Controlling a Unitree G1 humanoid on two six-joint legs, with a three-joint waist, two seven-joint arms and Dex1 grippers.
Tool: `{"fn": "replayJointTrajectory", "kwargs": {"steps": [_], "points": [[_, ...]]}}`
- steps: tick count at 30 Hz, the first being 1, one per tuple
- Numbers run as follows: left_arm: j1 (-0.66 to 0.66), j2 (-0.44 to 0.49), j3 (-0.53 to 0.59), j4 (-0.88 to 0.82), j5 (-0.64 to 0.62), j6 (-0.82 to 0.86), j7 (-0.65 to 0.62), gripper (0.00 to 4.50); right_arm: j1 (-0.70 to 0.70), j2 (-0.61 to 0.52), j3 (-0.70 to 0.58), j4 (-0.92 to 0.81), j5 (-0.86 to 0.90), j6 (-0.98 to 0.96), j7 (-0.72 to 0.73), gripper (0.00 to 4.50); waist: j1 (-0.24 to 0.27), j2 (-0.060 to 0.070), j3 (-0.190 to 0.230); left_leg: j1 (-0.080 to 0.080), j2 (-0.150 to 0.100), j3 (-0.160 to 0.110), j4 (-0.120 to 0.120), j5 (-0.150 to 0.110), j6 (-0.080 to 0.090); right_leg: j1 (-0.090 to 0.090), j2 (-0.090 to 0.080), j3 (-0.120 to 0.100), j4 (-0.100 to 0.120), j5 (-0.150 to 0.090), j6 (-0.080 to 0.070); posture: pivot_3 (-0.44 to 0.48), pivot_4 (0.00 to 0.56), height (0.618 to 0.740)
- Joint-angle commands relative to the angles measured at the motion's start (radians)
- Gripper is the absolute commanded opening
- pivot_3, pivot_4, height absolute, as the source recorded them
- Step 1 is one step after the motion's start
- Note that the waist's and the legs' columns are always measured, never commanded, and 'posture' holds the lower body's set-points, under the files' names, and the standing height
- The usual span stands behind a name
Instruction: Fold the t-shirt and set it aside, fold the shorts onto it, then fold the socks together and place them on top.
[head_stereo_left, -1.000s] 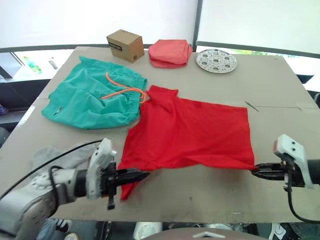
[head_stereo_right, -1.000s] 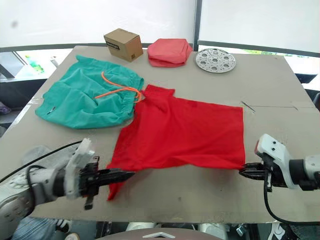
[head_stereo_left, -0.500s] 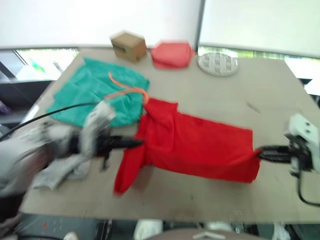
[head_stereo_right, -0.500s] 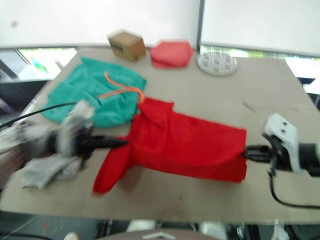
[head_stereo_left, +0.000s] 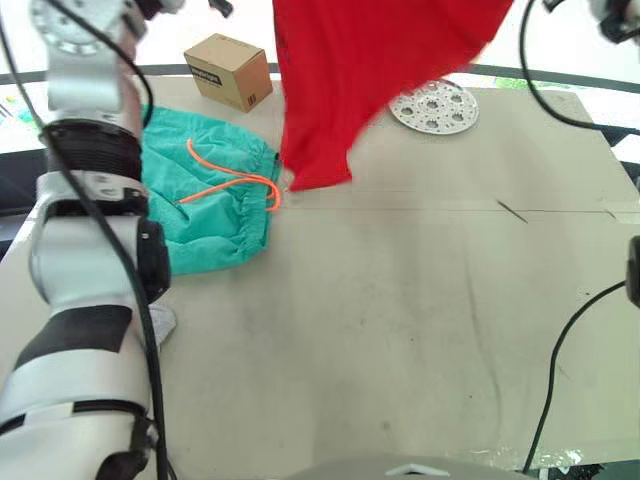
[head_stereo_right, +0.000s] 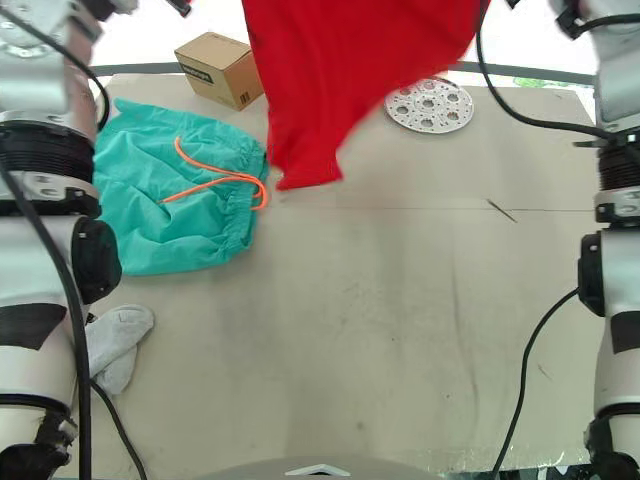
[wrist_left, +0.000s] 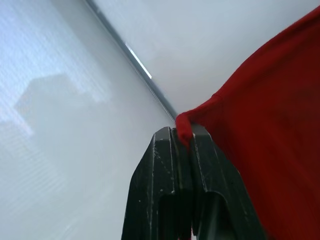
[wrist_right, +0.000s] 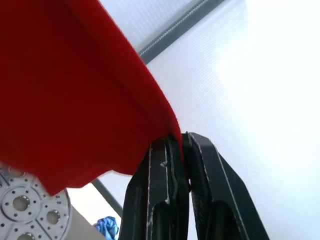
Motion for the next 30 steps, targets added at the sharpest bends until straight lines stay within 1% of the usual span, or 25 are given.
{"fn": "replayJointTrajectory", "kwargs": {"steps": [1, 2, 3, 4, 5, 6, 7, 8, 9, 10, 11, 13, 16, 18, 20, 23, 25, 27, 30], "points": [[0.269, 0.091, 0.064, -0.391, -0.177, 0.277, -0.108, 0.0, 0.29, -0.056, -0.142, -0.307, 0.131, 0.17, 0.112, 0.05, 0.0, 0.003, -0.001, 0.003, 0.002, 0.005, 0.001, -0.003, 0.005, 0.004, -0.001, -0.005, 0.0, -0.001, 0.001, 0.0, 0.15, 0.74], [0.333, 0.105, 0.075, -0.473, -0.217, 0.355, -0.1, 0.0, 0.35, -0.056, -0.168, -0.361, 0.151, 0.211, 0.115, 0.05, 0.003, 0.003, 0.001, 0.003, 0.003, 0.008, 0.004, -0.007, 0.008, 0.006, -0.002, -0.008, 0.002, -0.001, 0.001, 0.0, 0.15, 0.74], [0.411, 0.118, 0.088, -0.561, -0.254, 0.417, -0.103, 0.0, 0.414, -0.055, -0.192, -0.412, 0.168, 0.26, 0.113, 0.05, 0.009, 0.007, 0.005, -0.005, 0.003, 0.012, 0.012, -0.007, 0.008, 0.007, -0.003, -0.009, -0.007, -0.003, 0.003, 0.0, 0.15, 0.74], [0.536, 0.138, 0.091, -0.649, -0.238, 0.425, -0.117, 0.0, 0.522, -0.059, -0.209, -0.471, 0.18, 0.28, 0.128, 0.05, 0.012, 0.01, 0.007, -0.012, 0.003, 0.015, 0.02, -0.006, 0.008, 0.008, -0.005, -0.008, -0.013, -0.006, 0.002, 0.0, 0.15, 0.74], [0.695, 0.145, 0.096, -0.746, -0.233, 0.433, -0.129, 0.0, 0.655, -0.041, -0.234, -0.537, 0.207, 0.311, 0.135, 0.05, 0.014, 0.011, 0.008, -0.013, 0.001, 0.015, 0.026, -0.005, 0.008, 0.009, -0.007, -0.008, -0.011, -0.005, 0.004, 0.0, 0.15, 0.74], [0.85, 0.15, 0.09, -0.817, -0.192, 0.403, -0.144, 0.0, 0.792, -0.03, -0.246, -0.594, 0.228, 0.311, 0.159, 0.05, 0.017, 0.013, 0.007, -0.013, 0.001, 0.017, 0.032, -0.005, 0.009, 0.009, -0.007, -0.007, -0.012, -0.005, 0.005, 0.0, 0.15, 0.74], [0.977, 0.156, 0.079, -0.854, -0.133, 0.353, -0.149, 0.0, 0.906, -0.025, -0.247, -0.63, 0.228, 0.296, 0.174, 0.05, 0.018, 0.013, 0.006, 0.002, 0.003, 0.019, 0.031, -0.007, 0.011, 0.024, -0.008, -0.006, -0.015, -0.004, 0.006, 0.0, 0.15, 0.74], [1.095, 0.145, 0.079, -0.892, -0.119, 0.34, -0.148, 0.0, 1.007, -0.011, -0.255, -0.656, 0.239, 0.295, 0.185, 0.05, 0.021, 0.015, 0.007, 0.017, 0.005, 0.02, 0.031, -0.011, 0.017, 0.035, -0.009, -0.004, -0.013, -0.006, 0.004, 0.0, 0.15, 0.74], [1.19, 0.138, 0.075, -0.915, -0.099, 0.328, -0.144, 0.0, 1.088, -0.003, -0.259, -0.669, 0.246, 0.279, 0.2, 0.05, 0.022, 0.015, 0.007, 0.027, 0.007, 0.019, 0.03, -0.018, 0.018, 0.044, -0.01, -0.003, -0.014, -0.01, 0.005, 0.0, 0.15, 0.74], [1.279, 0.151, 0.06, -0.93, -0.053, 0.287, -0.16, 0.0, 1.151, -0.002, -0.262, -0.672, 0.241, 0.268, 0.205, 0.05, 0.024, 0.015, 0.007, 0.03, 0.007, 0.02, 0.029, -0.019, 0.018, 0.046, -0.011, -0.002, -0.014, -0.01, 0.005, 0.0, 0.15, 0.74], [1.357, 0.155, 0.056, -0.955, -0.041, 0.271, -0.178, 0.0, 1.206, -0.005, -0.264, -0.68, 0.243, 0.263, 0.219, 0.05, 0.024, 0.016, 0.009, 0.03, 0.008, 0.02, 0.029, -0.019, 0.017, 0.045, -0.013, -0.002, -0.013, -0.01, 0.005, 0.0, 0.15, 0.74], [1.47, 0.142, 0.063, -0.996, -0.049, 0.287, -0.176, 0.0, 1.291, -0.01, -0.274, -0.696, 0.255, 0.248, 0.252, 0.05, 0.025, 0.016, 0.009, 0.025, 0.008, 0.022, 0.031, -0.018, 0.018, 0.037, -0.02, -0.002, -0.011, -0.009, 0.004, 0.0, 0.15, 0.74], [1.574, 0.136, 0.09, -1.051, -0.061, 0.304, -0.178, 0.0, 1.397, -0.03, -0.303, -0.74, 0.275, 0.245, 0.305, 0.05, 0.027, 0.014, 0.005, 0.022, 0.008, 0.025, 0.034, -0.018, 0.018, 0.033, -0.022, -0.005, -0.01, -0.007, 0.002, 0.0, 0.15, 0.74], [1.626, 0.149, 0.117, -1.092, -0.07, 0.318, -0.195, 0.0, 1.466, -0.046, -0.341, -0.788, 0.309, 0.277, 0.342, 0.05, 0.034, 0.01, 0.002, 0.022, 0.008, 0.027, 0.034, -0.018, 0.019, 0.032, -0.02, -0.005, -0.006, -0.007, 0.002, 0.0, 0.15, 0.74], [1.668, 0.16, 0.15, -1.13, -0.098, 0.345, -0.214, 0.0, 1.543, -0.072, -0.372, -0.817, 0.311, 0.275, 0.382, 0.05, 0.04, 0.01, 0.002, 0.022, 0.009, 0.027, 0.033, -0.016, 0.022, 0.031, -0.017, -0.005, -0.003, -0.008, -0.003, 0.0, 0.15, 0.74], [1.727, 0.186, 0.19, -1.176, -0.144, 0.402, -0.253, 0.0, 1.637, -0.105, -0.419, -0.829, 0.3, 0.267, 0.425, 0.05, 0.05, 0.01, 0.001, 0.021, 0.014, 0.027, 0.033, -0.018, 0.02, 0.029, -0.011, -0.005, -0.002, -0.011, -0.007, 0.0, 0.15, 0.74], [1.748, 0.197, 0.204, -1.189, -0.146, 0.426, -0.262, 0.0, 1.698, -0.129, -0.449, -0.83, 0.289, 0.263, 0.457, 0.05, 0.051, 0.01, 0.001, 0.021, 0.015, 0.027, 0.033, -0.018, 0.019, 0.028, -0.009, -0.005, -0.002, -0.013, -0.007, 0.0, 0.15, 0.74], [1.759, 0.188, 0.211, -1.213, -0.181, 0.48, -0.246, 0.0, 1.746, -0.139, -0.472, -0.843, 0.304, 0.266, 0.493, 0.05, 0.051, 0.01, 0.001, 0.021, 0.015, 0.027, 0.033, -0.019, 0.019, 0.027, -0.009, -0.005, -0.002, -0.015, -0.004, 0.0, 0.15, 0.74], [1.776, 0.182, 0.215, -1.242, -0.234, 0.549, -0.245, 0.0, 1.765, -0.119, -0.493, -0.868, 0.351, 0.288, 0.508, 0.05, 0.051, 0.007, -0.001, 0.022, 0.016, 0.027, 0.034, -0.019, 0.019, 0.027, -0.01, -0.005, -0.001, -0.015, -0.003, 0.0, 0.15, 0.74]]}}
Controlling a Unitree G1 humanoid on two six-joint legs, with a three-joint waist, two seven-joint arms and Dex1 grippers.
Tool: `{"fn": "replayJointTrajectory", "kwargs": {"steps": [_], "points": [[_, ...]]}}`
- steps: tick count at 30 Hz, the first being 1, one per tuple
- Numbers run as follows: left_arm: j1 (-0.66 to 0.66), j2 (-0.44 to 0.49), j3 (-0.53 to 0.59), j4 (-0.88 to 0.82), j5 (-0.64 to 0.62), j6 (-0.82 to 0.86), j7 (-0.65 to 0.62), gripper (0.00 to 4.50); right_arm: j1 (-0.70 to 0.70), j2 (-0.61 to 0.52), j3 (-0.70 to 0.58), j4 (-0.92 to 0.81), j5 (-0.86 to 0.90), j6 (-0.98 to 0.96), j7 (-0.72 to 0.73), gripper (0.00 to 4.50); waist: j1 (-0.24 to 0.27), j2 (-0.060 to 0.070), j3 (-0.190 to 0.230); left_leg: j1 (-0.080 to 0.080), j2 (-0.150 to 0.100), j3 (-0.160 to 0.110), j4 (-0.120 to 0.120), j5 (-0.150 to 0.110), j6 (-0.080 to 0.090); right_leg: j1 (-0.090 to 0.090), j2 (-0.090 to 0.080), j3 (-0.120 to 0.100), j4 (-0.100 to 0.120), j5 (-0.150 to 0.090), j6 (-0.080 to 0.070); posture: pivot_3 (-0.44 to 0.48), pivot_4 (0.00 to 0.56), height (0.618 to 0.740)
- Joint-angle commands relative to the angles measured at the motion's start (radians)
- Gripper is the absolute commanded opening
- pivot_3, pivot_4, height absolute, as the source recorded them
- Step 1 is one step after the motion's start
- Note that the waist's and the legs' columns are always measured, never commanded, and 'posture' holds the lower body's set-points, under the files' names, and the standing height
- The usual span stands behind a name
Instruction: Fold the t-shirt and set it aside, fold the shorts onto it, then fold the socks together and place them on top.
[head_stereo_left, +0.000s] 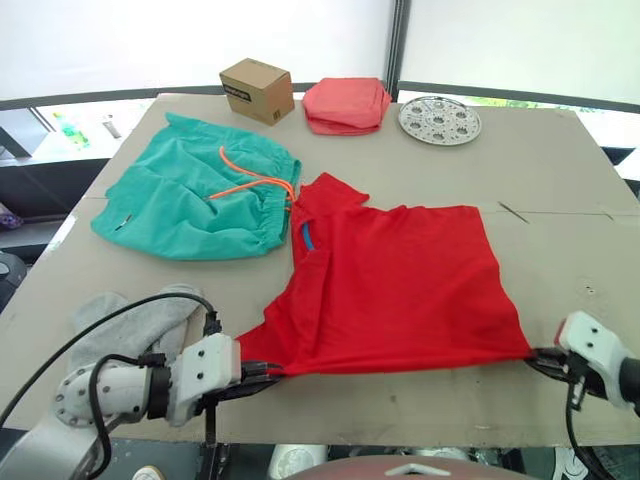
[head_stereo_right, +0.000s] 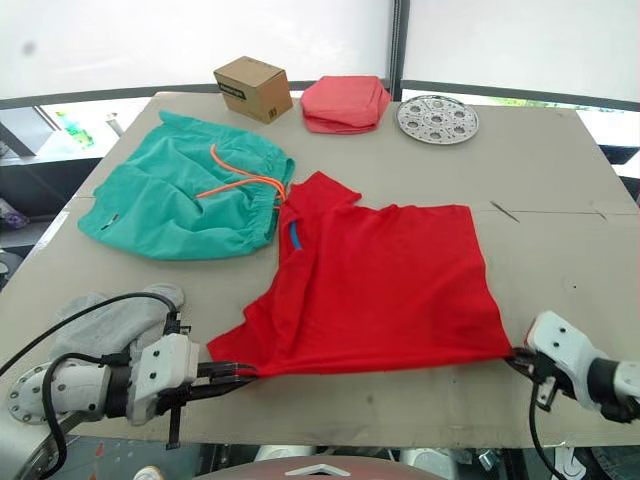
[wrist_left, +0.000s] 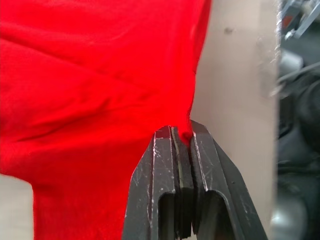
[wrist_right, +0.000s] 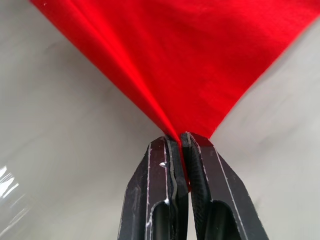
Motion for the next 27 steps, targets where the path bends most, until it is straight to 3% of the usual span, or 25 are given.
{"fn": "replayJointTrajectory", "kwargs": {"steps": [1, 4, 8, 10, 13, 16, 19, 22, 24, 27], "points": [[-0.01, 0.0, 0.047, -0.038, -0.099, 0.099, 0.008, 0.0, 0.008, 0.013, -0.068, -0.038, 0.059, 0.038, 0.025, 0.05, -0.001, -0.001, 0.0, 0.0, 0.0, 0.0, 0.0, 0.0, 0.0, 0.0, 0.0, 0.0, 0.0, 0.0, 0.0, 0.0, 0.15, 0.74], [-0.121, 0.124, 0.142, 0.009, -0.32, 0.309, -0.08, 0.0, -0.004, -0.019, -0.166, -0.095, 0.213, 0.149, 0.114, 0.05, 0.002, -0.002, 0.0, 0.0, 0.0, 0.0, 0.001, -0.001, -0.001, 0.0, 0.0, 0.001, 0.001, 0.0, 0.0, 0.0, 0.15, 0.74], [-0.28, 0.283, 0.252, 0.118, -0.509, 0.515, -0.2, 0.0, -0.132, -0.103, -0.293, -0.063, 0.36, 0.288, 0.166, 0.05, -0.002, 0.0, 0.002, 0.0, 0.0, -0.001, 0.001, 0.0, 0.0, -0.001, 0.0, 0.001, 0.003, 0.0, 0.0, 0.0, 0.15, 0.74], [-0.318, 0.331, 0.287, 0.146, -0.558, 0.59, -0.246, 0.0, -0.147, -0.138, -0.334, -0.051, 0.374, 0.316, 0.2, 0.05, -0.003, 0.0, 0.002, -0.001, 0.0, 0.0, 0.0, 0.0, 0.0, -0.003, 0.0, 0.001, 0.003, 0.0, 0.0, 0.0, 0.15, 0.74], [-0.374, 0.498, 0.416, 0.243, -0.608, 0.76, -0.464, 0.0, -0.161, -0.228, -0.517, -0.011, 0.431, 0.389, 0.357, 0.05, -0.001, -0.002, 0.004, -0.002, -0.001, 0.0, -0.002, -0.001, -0.001, -0.003, 0.002, 0.001, 0.003, -0.003, -0.002, 0.0, 0.15, 0.74], [-0.526, 0.575, 0.378, 0.387, -0.642, 0.776, -0.493, 0.0, -0.325, -0.275, -0.587, 0.033, 0.593, 0.491, 0.33, 0.05, -0.002, -0.001, 0.006, -0.004, -0.001, 0.0, -0.001, -0.001, -0.001, -0.004, 0.005, 0.0, 0.003, -0.004, -0.003, 0.0, 0.15, 0.74], [-0.851, 0.456, 0.134, 0.478, -0.548, 0.67, -0.328, 0.0, -0.505, -0.276, -0.46, 0.079, 0.604, 0.471, 0.192, 0.05, -0.001, 0.003, 0.006, 0.0, -0.001, 0.0, -0.002, -0.001, -0.002, -0.003, 0.004, 0.001, 0.002, -0.004, -0.002, 0.0, 0.15, 0.74], [-1.163, 0.22, -0.126, 0.594, -0.262, 0.502, -0.162, 0.0, -0.73, -0.221, -0.175, 0.157, 0.446, 0.346, 0.005, 0.05, 0.007, 0.003, 0.007, 0.009, -0.002, 0.001, -0.003, -0.001, -0.002, 0.006, 0.002, 0.003, 0.003, -0.004, -0.002, 0.0, 0.15, 0.74], [-1.312, 0.084, -0.214, 0.719, -0.111, 0.4, -0.058, 0.0, -0.914, -0.152, -0.004, 0.242, 0.314, 0.271, -0.123, 0.05, 0.004, -0.004, 0.008, 0.008, -0.004, 0.004, 0.001, -0.001, -0.002, 0.009, 0.003, 0.003, 0.003, -0.003, -0.002, 0.0, 0.15, 0.74], [-1.575, -0.116, -0.261, 1.017, 0.1, 0.125, 0.18, 0.0, -1.325, 0.01, 0.231, 0.517, 0.037, 0.105, -0.352, 0.05, -0.007, -0.009, 0.009, -0.001, -0.004, 0.006, 0.011, 0.002, -0.003, 0.004, 0.009, 0.01, 0.004, 0.006, -0.003, 0.0, 0.15, 0.74]]}}
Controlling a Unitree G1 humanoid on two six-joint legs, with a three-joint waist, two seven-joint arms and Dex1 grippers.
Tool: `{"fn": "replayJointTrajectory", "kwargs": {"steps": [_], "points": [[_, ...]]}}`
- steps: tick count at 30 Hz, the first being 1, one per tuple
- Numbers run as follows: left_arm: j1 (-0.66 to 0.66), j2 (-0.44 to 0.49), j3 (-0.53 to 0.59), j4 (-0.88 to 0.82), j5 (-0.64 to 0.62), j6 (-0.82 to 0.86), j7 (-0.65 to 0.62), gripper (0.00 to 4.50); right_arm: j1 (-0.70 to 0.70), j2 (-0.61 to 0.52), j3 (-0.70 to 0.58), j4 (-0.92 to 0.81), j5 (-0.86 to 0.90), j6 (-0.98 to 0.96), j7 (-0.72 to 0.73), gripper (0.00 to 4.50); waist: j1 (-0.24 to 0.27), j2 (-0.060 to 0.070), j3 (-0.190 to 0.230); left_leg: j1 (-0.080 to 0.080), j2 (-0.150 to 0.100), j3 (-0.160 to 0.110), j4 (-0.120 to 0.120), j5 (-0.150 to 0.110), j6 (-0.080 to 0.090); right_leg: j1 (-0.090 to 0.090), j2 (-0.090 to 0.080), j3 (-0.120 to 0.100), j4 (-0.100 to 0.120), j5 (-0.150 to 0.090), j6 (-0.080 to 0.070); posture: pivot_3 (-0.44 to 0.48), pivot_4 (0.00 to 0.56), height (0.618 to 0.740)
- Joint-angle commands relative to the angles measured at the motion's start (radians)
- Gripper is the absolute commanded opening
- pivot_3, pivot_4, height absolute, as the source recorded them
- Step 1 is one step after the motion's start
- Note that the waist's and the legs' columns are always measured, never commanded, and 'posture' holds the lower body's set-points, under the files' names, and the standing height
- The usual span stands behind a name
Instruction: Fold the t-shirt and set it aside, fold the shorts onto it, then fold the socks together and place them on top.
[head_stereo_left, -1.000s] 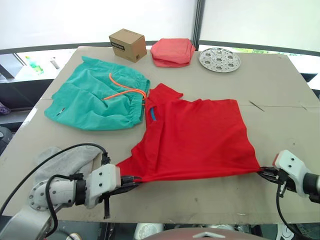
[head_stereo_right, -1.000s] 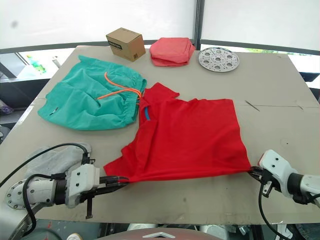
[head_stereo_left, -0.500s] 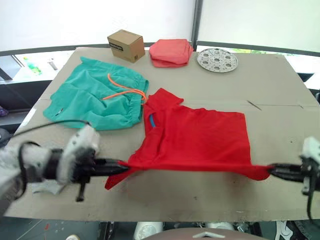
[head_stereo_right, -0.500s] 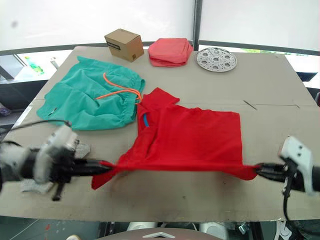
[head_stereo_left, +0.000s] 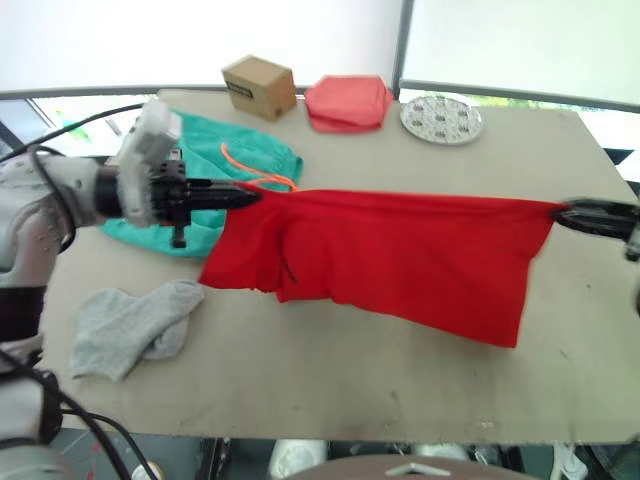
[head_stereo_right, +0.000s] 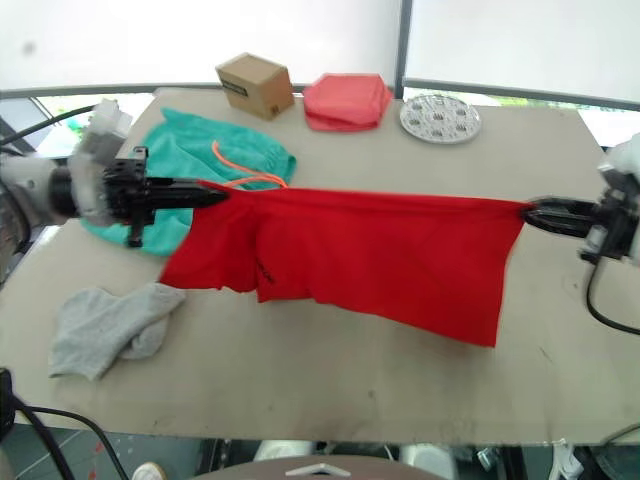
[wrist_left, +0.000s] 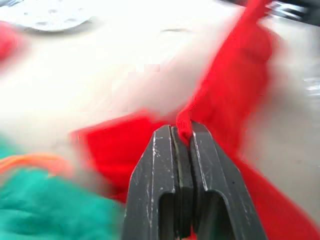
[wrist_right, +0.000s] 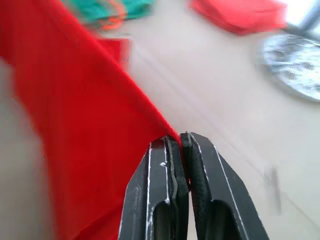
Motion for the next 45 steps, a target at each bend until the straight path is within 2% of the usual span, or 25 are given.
{"fn": "replayJointTrajectory", "kwargs": {"steps": [1, 2, 4, 5, 7, 9, 13, 17, 20, 23, 26, 28, 33, 37, 39, 42, 45], "points": [[-0.265, -0.112, 0.008, 0.279, 0.227, -0.359, 0.276, 0.0, -0.374, 0.096, 0.171, 0.289, -0.311, -0.234, -0.269, 0.05, -0.013, -0.002, 0.002, -0.01, 0.0, 0.001, 0.0, 0.003, 0.0, -0.009, 0.002, 0.005, -0.002, 0.007, 0.0, 0.0, 0.15, 0.74], [-0.345, -0.133, 0.02, 0.367, 0.28, -0.489, 0.353, 0.0, -0.492, 0.125, 0.193, 0.383, -0.372, -0.309, -0.332, 0.05, -0.014, -0.002, 0.002, -0.012, 0.0, 0.004, 0.002, 0.003, -0.001, -0.012, 0.002, 0.007, -0.001, 0.009, 0.004, 0.0, 0.15, 0.74], [-0.428, -0.149, 0.03, 0.483, 0.338, -0.648, 0.417, 0.0, -0.606, 0.154, 0.21, 0.498, -0.428, -0.4, -0.382, 0.05, -0.023, -0.001, 0.002, -0.017, 0.0, 0.005, 0.001, 0.003, -0.001, -0.018, 0.002, 0.007, -0.001, 0.01, 0.005, 0.0, 0.15, 0.74], [-0.465, -0.143, 0.061, 0.505, 0.315, -0.679, 0.398, 0.0, -0.648, 0.149, 0.204, 0.514, -0.424, -0.421, -0.357, 0.05, -0.025, -0.001, 0.001, -0.022, 0.0, 0.005, 0.0, 0.003, -0.001, -0.023, 0.002, 0.007, -0.001, 0.01, 0.005, 0.0, 0.15, 0.74], [-0.492, -0.13, 0.121, 0.496, 0.249, -0.706, 0.321, 0.0, -0.674, 0.121, 0.192, 0.502, -0.41, -0.441, -0.283, 0.05, -0.026, -0.001, -0.001, -0.022, 0.0, 0.006, -0.012, 0.004, -0.002, -0.027, 0.002, 0.006, -0.002, 0.01, 0.005, 0.0, 0.15, 0.74], [-0.433, -0.111, 0.16, 0.405, 0.2, -0.687, 0.243, 0.0, -0.627, 0.084, 0.161, 0.449, -0.394, -0.443, -0.241, 0.05, -0.027, 0.003, -0.004, -0.02, 0.002, 0.006, -0.014, 0.003, -0.002, -0.027, 0.002, -0.003, -0.003, 0.01, 0.005, 0.0, 0.15, 0.74], [-0.139, -0.042, 0.203, 0.075, 0.106, -0.542, 0.13, 0.0, -0.373, 0.015, 0.085, 0.271, -0.33, -0.359, -0.145, 0.05, -0.025, 0.007, -0.006, -0.021, 0.004, 0.017, -0.017, 0.002, 0.0, -0.025, -0.005, -0.021, -0.003, 0.009, 0.006, 0.0, 0.15, 0.74], [0.22, -0.001, 0.25, -0.226, 0.088, -0.487, 0.11, 0.0, 0.014, -0.01, -0.05, 0.095, -0.268, -0.283, -0.071, 0.05, -0.022, 0.007, -0.004, -0.023, 0.005, 0.021, -0.009, 0.002, 0.0, -0.019, -0.008, -0.023, -0.007, 0.008, 0.006, 0.0, 0.15, 0.74], [0.44, -0.017, 0.254, -0.364, 0.109, -0.494, 0.128, 0.0, 0.238, -0.003, -0.108, 0.026, -0.26, -0.275, -0.05, 0.05, -0.02, 0.009, -0.002, -0.013, 0.005, 0.021, -0.005, 0.0, 0.002, -0.008, -0.01, -0.022, -0.01, 0.005, 0.009, 0.0, 0.15, 0.74], [0.661, -0.049, 0.244, -0.477, 0.128, -0.493, 0.147, 0.0, 0.423, 0.011, -0.127, -0.015, -0.279, -0.3, -0.035, 0.05, -0.021, 0.01, -0.003, -0.001, 0.007, 0.021, -0.005, -0.002, 0.007, -0.004, -0.013, -0.017, -0.003, 0.004, 0.006, 0.0, 0.15, 0.74], [0.927, -0.06, 0.253, -0.61, 0.137, -0.466, 0.143, 0.0, 0.618, 0.046, -0.171, -0.094, -0.248, -0.286, -0.005, 0.05, -0.027, 0.009, -0.005, 0.001, 0.007, 0.022, -0.006, -0.002, 0.008, -0.004, -0.012, -0.013, -0.001, 0.003, 0.005, 0.0, 0.15, 0.74], [1.043, -0.051, 0.272, -0.671, 0.124, -0.44, 0.128, 0.0, 0.721, 0.053, -0.191, -0.138, -0.246, -0.3, 0.019, 0.05, -0.025, 0.009, -0.005, -0.001, 0.009, 0.022, -0.007, -0.002, 0.007, -0.007, -0.009, -0.013, -0.001, 0.004, 0.0, 0.0, 0.15, 0.74], [1.241, 0.006, 0.338, -0.765, 0.042, -0.38, 0.018, 0.0, 0.922, 0.073, -0.249, -0.26, -0.18, -0.257, 0.095, 0.05, -0.01, 0.009, -0.005, -0.001, 0.01, 0.021, -0.009, -0.002, 0.007, -0.009, -0.008, -0.014, -0.001, 0.0, 0.0, 0.0, 0.15, 0.74], [1.376, 0.105, 0.4, -0.801, -0.025, -0.321, -0.151, 0.0, 1.043, 0.051, -0.284, -0.294, -0.181, -0.252, 0.17, 0.05, -0.001, 0.008, -0.007, 0.0, 0.011, 0.021, -0.008, -0.005, 0.004, -0.009, -0.01, -0.014, -0.002, -0.001, 0.001, 0.0, 0.15, 0.74], [1.437, 0.151, 0.436, -0.813, -0.02, -0.316, -0.226, 0.0, 1.076, 0.036, -0.298, -0.293, -0.198, -0.263, 0.194, 0.05, -0.001, 0.008, -0.007, 0.0, 0.011, 0.021, -0.008, -0.005, 0.004, -0.009, -0.01, -0.014, -0.002, -0.001, 0.001, 0.0, 0.15, 0.74], [1.461, 0.183, 0.451, -0.806, 0.032, -0.358, -0.268, 0.0, 1.103, 0.016, -0.297, -0.272, -0.248, -0.297, 0.203, 0.05, 0.0, 0.009, -0.007, 0.0, 0.011, 0.021, -0.009, -0.006, 0.004, -0.009, -0.01, -0.014, -0.002, -0.001, 0.001, 0.0, 0.15, 0.74], [1.436, 0.205, 0.476, -0.832, -0.042, -0.276, -0.278, 0.0, 1.12, 0.015, -0.305, -0.302, -0.208, -0.264, 0.231, 0.05, 0.001, 0.009, -0.007, 0.0, 0.01, 0.02, -0.009, -0.006, 0.004, -0.009, -0.01, -0.015, -0.002, -0.001, 0.001, 0.0, 0.15, 0.74]]}}
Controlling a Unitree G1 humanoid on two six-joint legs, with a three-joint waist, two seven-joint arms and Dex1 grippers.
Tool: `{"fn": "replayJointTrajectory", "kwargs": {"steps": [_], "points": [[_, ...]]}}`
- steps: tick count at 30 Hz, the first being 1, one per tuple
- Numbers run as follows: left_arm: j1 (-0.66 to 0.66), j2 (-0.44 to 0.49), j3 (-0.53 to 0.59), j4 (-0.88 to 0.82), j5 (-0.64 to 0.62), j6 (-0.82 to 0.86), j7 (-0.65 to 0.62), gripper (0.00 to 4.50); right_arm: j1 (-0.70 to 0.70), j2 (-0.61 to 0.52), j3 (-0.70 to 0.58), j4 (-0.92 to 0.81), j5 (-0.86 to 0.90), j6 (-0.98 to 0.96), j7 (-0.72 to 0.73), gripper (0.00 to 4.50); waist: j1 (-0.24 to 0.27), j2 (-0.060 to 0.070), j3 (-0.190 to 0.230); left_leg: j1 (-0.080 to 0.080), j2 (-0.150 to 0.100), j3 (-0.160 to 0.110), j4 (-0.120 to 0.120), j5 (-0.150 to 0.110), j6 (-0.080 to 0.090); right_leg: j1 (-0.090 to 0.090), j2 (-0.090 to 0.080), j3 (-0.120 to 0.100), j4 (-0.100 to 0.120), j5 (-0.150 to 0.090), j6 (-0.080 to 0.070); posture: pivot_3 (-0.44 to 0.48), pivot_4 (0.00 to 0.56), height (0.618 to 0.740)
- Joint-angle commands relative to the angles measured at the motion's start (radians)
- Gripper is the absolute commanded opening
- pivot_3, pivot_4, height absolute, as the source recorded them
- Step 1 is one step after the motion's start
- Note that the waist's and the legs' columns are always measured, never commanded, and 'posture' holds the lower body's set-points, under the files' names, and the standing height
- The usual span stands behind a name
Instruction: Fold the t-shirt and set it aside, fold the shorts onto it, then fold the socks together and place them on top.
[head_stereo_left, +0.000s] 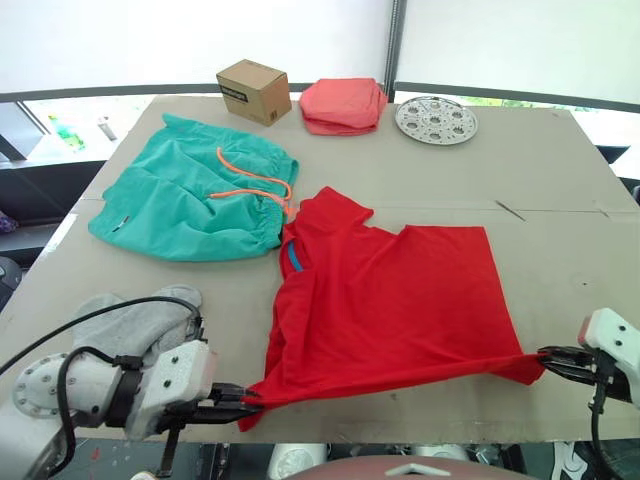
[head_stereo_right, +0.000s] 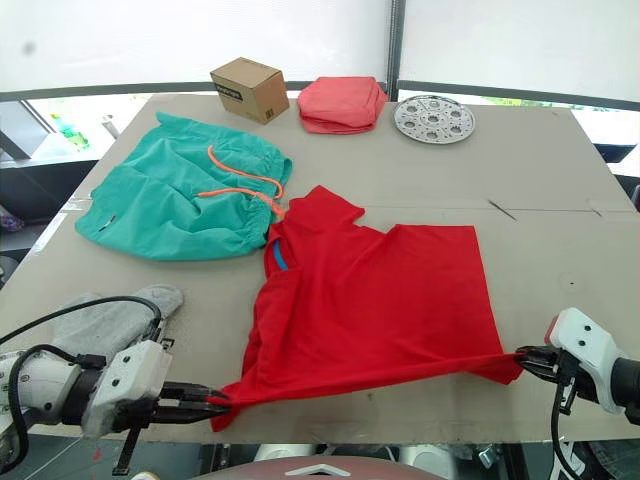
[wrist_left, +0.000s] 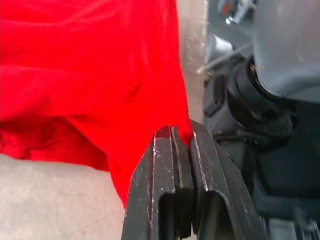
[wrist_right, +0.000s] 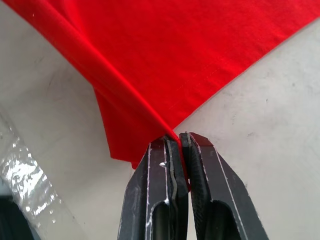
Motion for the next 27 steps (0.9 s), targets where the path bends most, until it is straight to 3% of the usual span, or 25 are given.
{"fn": "replayJointTrajectory", "kwargs": {"steps": [1, 6, 10, 18, 27], "points": [[-0.014, 0.043, 0.076, -0.015, -0.052, 0.085, -0.034, 0.0, 0.016, -0.011, -0.095, 0.005, -0.001, 0.049, 0.01, 0.05, 0.0, 0.0, 0.0, -0.001, 0.0, -0.001, 0.0, 0.0, 0.0, 0.0, 0.0, -0.001, 0.0, 0.0, 0.0, 0.0, 0.15, 0.74], [-0.206, 0.096, 0.008, 0.065, -0.052, 0.14, -0.008, 0.0, -0.091, -0.018, -0.037, 0.039, -0.02, 0.054, -0.037, 0.05, 0.001, 0.0, 0.0, -0.001, 0.0, -0.002, 0.0, 0.0, 0.0, -0.001, 0.001, -0.002, 0.0, 0.0, -0.001, 0.0, 0.15, 0.74], [-0.312, 0.124, -0.074, 0.126, 0.023, 0.136, 0.007, 0.0, -0.163, -0.028, 0.006, 0.057, -0.034, 0.064, -0.05, 0.05, 0.0, 0.0, 0.0, -0.001, 0.0, -0.001, -0.001, 0.002, 0.003, -0.001, 0.001, -0.002, 0.0, 0.0, -0.001, 0.0, 0.15, 0.74], [-0.508, 0.081, -0.244, 0.19, 0.084, 0.122, 0.063, 0.0, -0.223, -0.023, 0.092, 0.1, -0.077, 0.049, -0.078, 0.05, 0.002, 0.001, 0.001, -0.003, -0.002, -0.001, -0.002, 0.003, 0.004, -0.001, 0.002, -0.001, 0.0, -0.001, -0.002, 0.0, 0.15, 0.74], [-0.491, 0.007, -0.21, 0.205, 0.032, 0.124, 0.09, 0.0, -0.202, 0.009, 0.045, 0.098, -0.063, 0.055, -0.111, 0.05, -0.001, 0.001, 0.001, -0.002, -0.001, -0.001, -0.001, 0.003, 0.004, -0.001, 0.002, -0.001, 0.001, -0.001, -0.002, 0.0, 0.15, 0.74]]}}
